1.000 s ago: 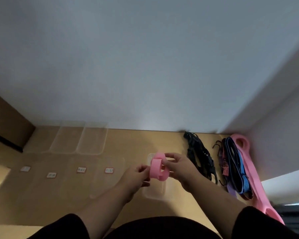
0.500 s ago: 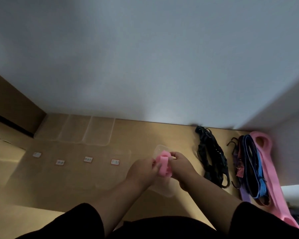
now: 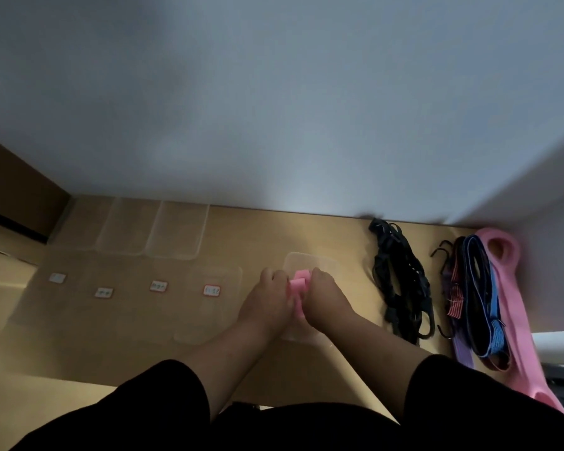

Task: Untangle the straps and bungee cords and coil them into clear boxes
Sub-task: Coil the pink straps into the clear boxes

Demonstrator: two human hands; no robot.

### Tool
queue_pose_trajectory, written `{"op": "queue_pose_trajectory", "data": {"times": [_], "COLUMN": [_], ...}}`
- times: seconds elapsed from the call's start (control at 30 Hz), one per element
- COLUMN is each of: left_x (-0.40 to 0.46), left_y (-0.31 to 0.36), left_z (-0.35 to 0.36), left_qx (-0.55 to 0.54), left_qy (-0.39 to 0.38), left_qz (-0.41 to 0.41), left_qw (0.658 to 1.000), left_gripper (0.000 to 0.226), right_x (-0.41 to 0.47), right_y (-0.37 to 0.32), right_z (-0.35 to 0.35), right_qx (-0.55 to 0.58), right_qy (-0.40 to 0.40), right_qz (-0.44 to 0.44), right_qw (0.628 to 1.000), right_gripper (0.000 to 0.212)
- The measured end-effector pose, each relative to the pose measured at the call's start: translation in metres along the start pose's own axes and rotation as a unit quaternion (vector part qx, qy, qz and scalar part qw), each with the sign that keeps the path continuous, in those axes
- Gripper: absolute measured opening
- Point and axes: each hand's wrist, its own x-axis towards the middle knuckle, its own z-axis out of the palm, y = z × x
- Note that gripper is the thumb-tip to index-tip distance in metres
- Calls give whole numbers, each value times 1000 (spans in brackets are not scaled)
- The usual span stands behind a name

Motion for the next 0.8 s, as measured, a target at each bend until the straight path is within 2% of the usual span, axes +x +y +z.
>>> {"op": "queue_pose_trajectory", "data": {"times": [0.1, 0.17, 0.27, 0.43, 0.7, 0.8], "left_x": [-1, 0, 5, 11, 9, 9], "left_y": [-1, 1, 2, 8, 16, 18], "left_z": [0, -1, 0, -4, -10, -14], "left_qx": [-5, 18, 48, 46, 3, 13], "left_qy": [21, 36, 53, 78, 32, 3], "left_qz": [-11, -8, 5, 32, 98, 127], "left_qw": [1000, 999, 997, 995, 995, 992], "left_gripper": [31, 32, 34, 32, 39, 47], "right_x": [-5, -8, -11, -19, -35, -41], "right_y": [3, 5, 12, 23, 26, 26], "right_z": [5, 3, -5, -10, -19, -26], "right_qx": [6, -16, -19, 12, 16, -4], "right_qy": [58, 78, 109, 148, 138, 126], "right_qz": [20, -4, -36, -37, -38, -23], "right_qw": [998, 997, 993, 988, 990, 992], "right_gripper": [43, 52, 47, 36, 37, 45]}}
